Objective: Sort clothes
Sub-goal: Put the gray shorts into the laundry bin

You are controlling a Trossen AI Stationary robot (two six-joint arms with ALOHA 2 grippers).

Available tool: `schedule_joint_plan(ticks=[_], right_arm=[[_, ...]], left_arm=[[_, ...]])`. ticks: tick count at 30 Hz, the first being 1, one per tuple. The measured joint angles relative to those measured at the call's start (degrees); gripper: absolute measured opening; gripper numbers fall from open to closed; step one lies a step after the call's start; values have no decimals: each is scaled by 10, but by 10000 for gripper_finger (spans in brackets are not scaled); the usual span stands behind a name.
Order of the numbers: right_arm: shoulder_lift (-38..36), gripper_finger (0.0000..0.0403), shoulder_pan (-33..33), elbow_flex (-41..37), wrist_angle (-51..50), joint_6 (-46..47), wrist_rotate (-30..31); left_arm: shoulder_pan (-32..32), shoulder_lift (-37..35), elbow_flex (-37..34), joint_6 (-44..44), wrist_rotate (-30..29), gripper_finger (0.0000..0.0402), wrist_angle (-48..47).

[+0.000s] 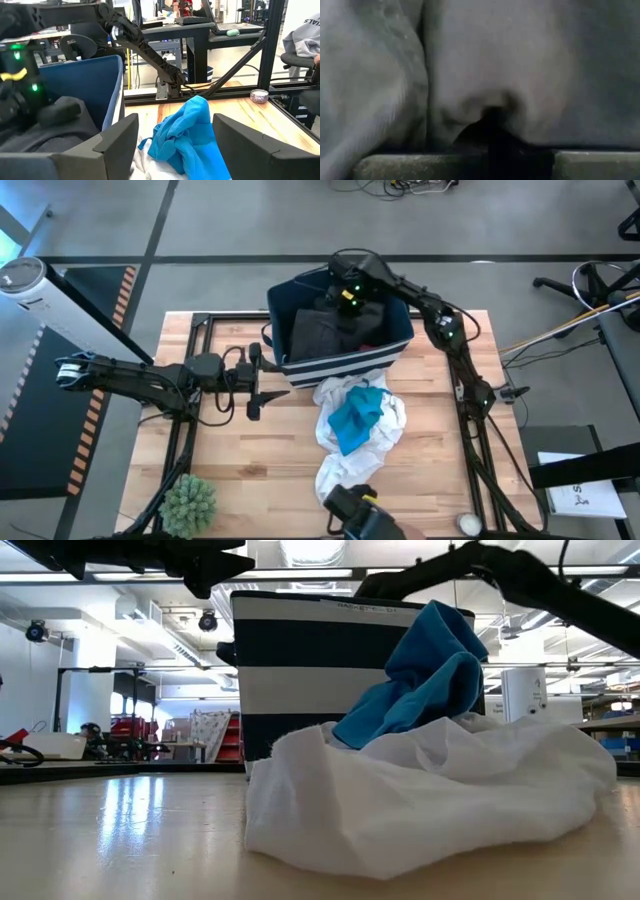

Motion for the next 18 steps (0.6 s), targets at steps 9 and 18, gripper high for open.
schedule_joint_plan(ticks=[9,18], right_arm=[[17,0,13,0,2,-24,0],[-118,0,16,-1,1,-31,20]], left_arm=[[0,0,0,0,0,241,0],[0,1,0,-6,0,246,0]])
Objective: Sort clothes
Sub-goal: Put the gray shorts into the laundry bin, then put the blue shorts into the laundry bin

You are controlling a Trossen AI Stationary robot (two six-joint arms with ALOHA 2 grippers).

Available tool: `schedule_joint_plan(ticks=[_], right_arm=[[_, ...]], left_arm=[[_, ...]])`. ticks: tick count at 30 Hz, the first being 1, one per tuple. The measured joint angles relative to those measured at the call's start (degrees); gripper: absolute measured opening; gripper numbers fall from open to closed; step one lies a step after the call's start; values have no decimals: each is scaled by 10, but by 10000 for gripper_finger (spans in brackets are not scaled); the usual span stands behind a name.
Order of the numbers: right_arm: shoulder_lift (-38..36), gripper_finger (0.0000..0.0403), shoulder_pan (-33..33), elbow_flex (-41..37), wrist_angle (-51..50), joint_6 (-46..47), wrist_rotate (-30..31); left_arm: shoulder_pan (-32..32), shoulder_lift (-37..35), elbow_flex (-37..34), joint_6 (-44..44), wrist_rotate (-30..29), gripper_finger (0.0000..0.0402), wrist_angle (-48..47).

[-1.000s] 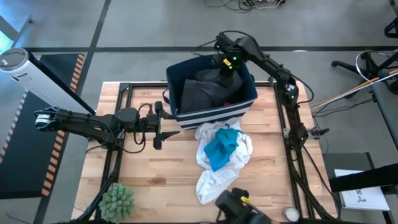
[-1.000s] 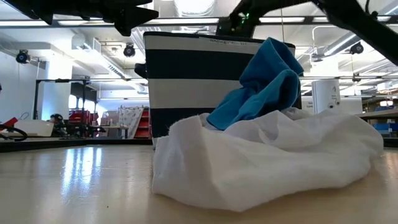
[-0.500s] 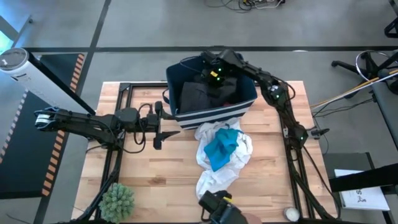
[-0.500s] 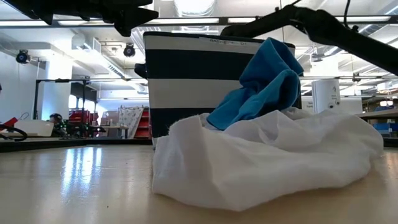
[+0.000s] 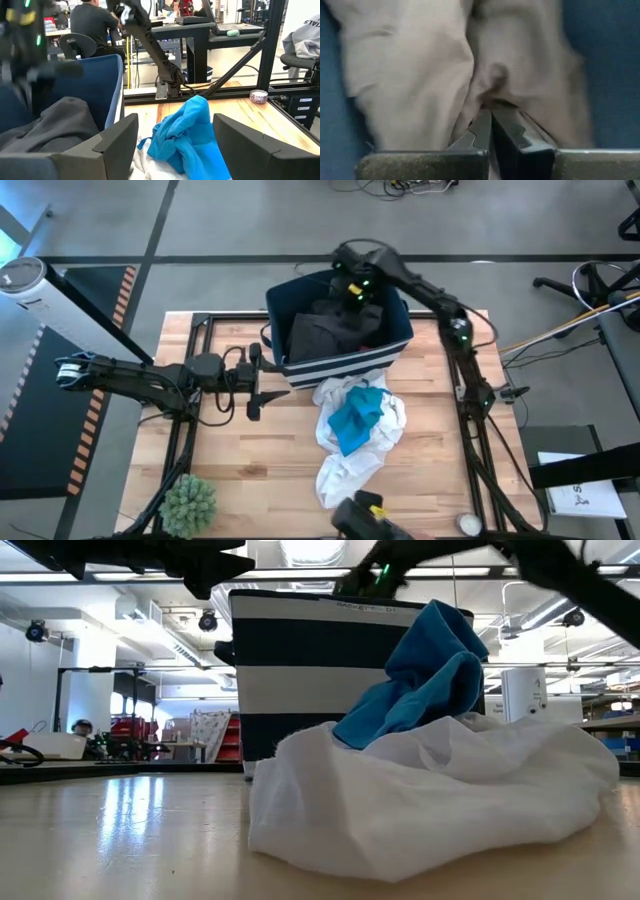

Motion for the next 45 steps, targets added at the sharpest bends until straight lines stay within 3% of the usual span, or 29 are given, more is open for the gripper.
schedule_joint_plan(ticks=[7,15,24,29,35,45], right_arm=[[-150,10,15,1,2,-9,-9],[-271,68,60,-31,-21,23,-38],[-397,151,171,-264,0,87,-37],[-471,189,253,-431,105,150,-26],[-534,228,348,-592,237,227,63],[-548,283,454,-743,452,310,109]], left_arm=[[0,0,0,3,0,241,0],[0,0,0,15,0,249,14],[0,1,0,19,0,241,20],[0,1,0,19,0,243,21],[0,1,0,19,0,254,20],[0,3,0,15,0,258,15]])
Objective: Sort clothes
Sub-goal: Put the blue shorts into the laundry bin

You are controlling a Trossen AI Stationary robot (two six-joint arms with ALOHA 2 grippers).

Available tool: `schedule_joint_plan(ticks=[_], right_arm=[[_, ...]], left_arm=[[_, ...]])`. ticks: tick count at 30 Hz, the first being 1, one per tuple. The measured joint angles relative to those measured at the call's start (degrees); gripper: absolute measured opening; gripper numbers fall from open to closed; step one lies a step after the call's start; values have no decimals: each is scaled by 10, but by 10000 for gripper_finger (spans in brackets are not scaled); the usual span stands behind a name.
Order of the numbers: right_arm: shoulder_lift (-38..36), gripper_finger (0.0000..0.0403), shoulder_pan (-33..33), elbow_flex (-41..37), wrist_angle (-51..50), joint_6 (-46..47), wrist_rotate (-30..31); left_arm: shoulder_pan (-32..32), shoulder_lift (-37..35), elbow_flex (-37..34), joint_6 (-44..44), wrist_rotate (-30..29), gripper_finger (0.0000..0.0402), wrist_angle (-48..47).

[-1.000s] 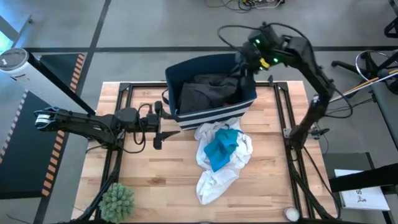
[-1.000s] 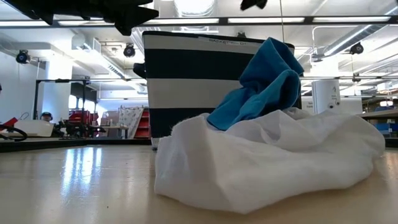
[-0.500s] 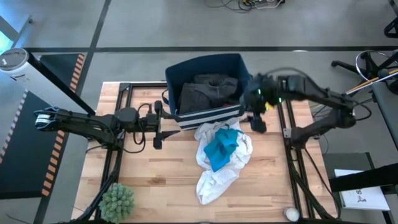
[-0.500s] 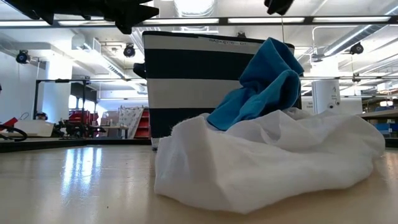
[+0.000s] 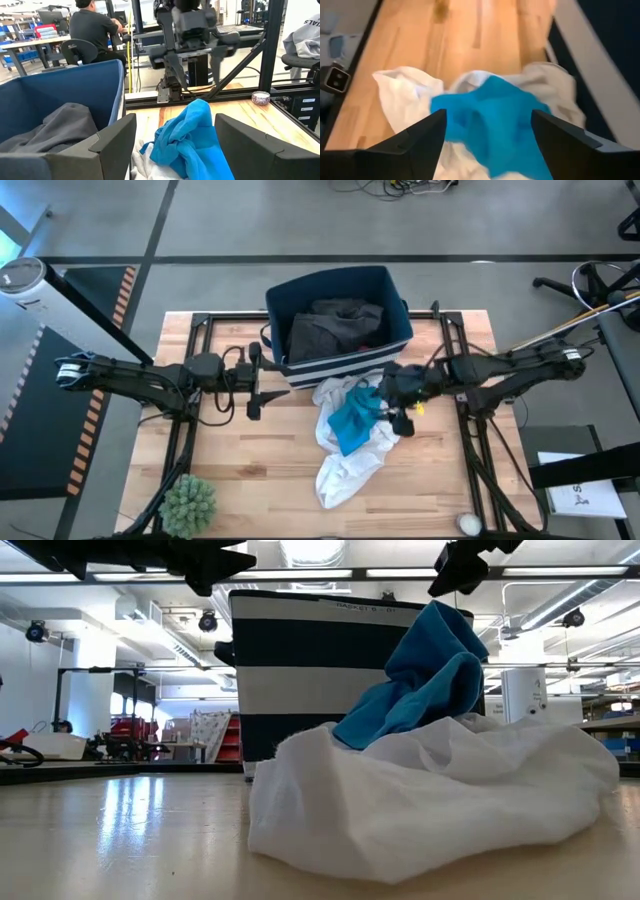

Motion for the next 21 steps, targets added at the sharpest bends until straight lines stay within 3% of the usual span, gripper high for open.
schedule_joint_plan(ticks=[7,14,17,21], right_arm=[[29,309,36,-39,34,45,142],[84,306,42,-50,35,83,147],[109,274,42,-50,29,84,157],[138,179,42,-39,26,72,175]], left_arm=[[0,0,0,0,0,252,-2],[0,0,0,0,0,262,-1],[0,0,0,0,0,265,3],[0,0,1,1,0,262,2]])
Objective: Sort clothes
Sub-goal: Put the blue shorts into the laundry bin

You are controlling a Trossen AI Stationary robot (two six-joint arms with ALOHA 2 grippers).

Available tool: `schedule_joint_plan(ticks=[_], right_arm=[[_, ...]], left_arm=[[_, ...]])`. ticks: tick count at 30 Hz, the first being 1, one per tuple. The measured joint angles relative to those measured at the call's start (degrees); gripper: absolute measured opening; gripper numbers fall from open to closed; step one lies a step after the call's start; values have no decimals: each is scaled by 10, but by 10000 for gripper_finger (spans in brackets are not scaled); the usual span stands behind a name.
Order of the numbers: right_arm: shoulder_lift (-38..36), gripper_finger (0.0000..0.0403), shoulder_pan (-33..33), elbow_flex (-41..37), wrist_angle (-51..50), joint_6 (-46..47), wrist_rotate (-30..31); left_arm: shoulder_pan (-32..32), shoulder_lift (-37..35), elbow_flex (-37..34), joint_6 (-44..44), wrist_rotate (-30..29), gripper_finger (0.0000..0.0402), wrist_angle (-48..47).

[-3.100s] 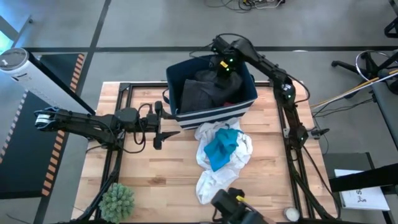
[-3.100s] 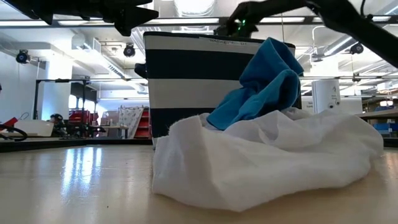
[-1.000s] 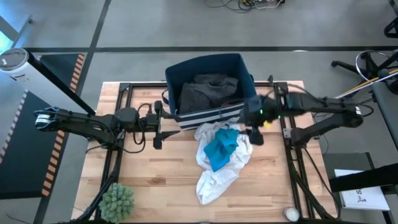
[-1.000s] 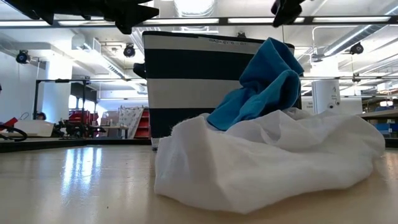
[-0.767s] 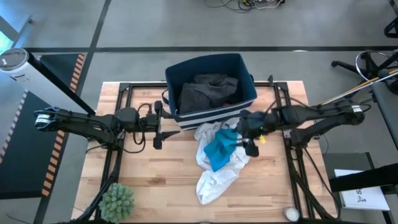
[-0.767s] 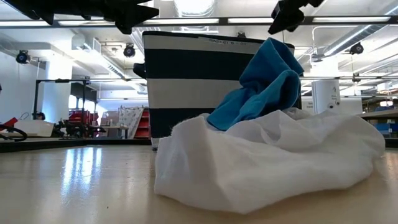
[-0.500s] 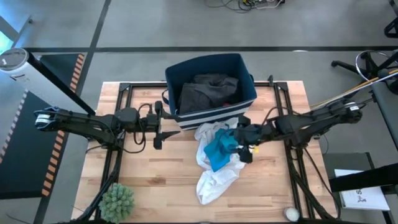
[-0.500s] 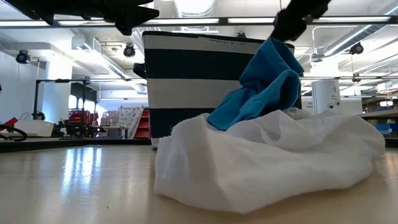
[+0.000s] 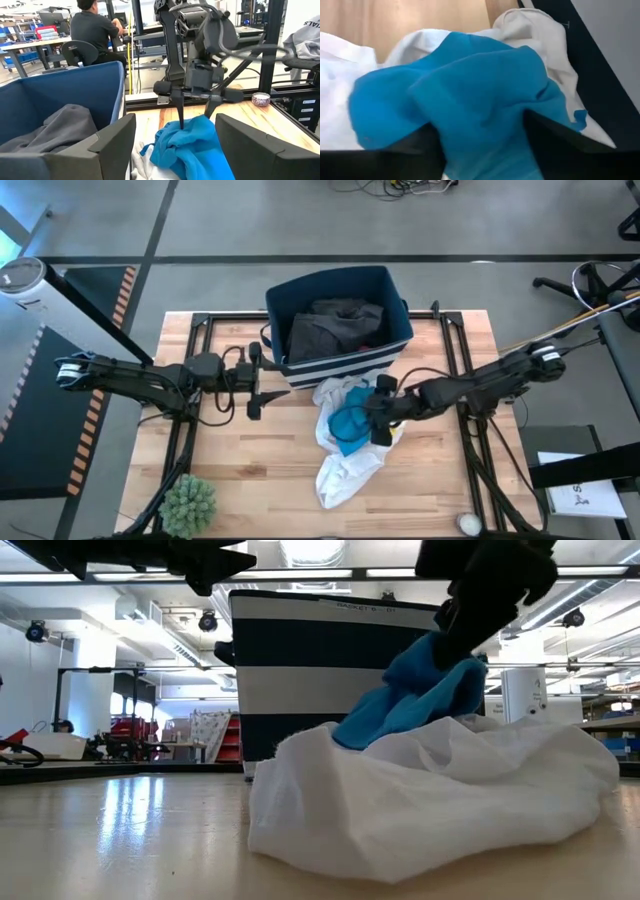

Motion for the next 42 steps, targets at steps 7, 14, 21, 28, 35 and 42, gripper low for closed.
schedule_joint_plan(ticks=[7,14,21,28,35,42], right_arm=[[24,16,0,56,-37,-40,0],[3,4,4,175,-85,-87,22],[-5,1,-4,317,-87,-165,26],[0,1,-44,453,-79,-272,96],[3,0,-130,543,-15,-349,117],[3,0,-241,555,10,-367,99]], left_arm=[[0,0,0,1,0,246,5],[0,0,0,11,0,241,14],[0,0,0,14,0,255,14],[0,0,0,14,0,268,14],[0,0,0,14,0,267,14],[0,0,0,15,0,259,14]])
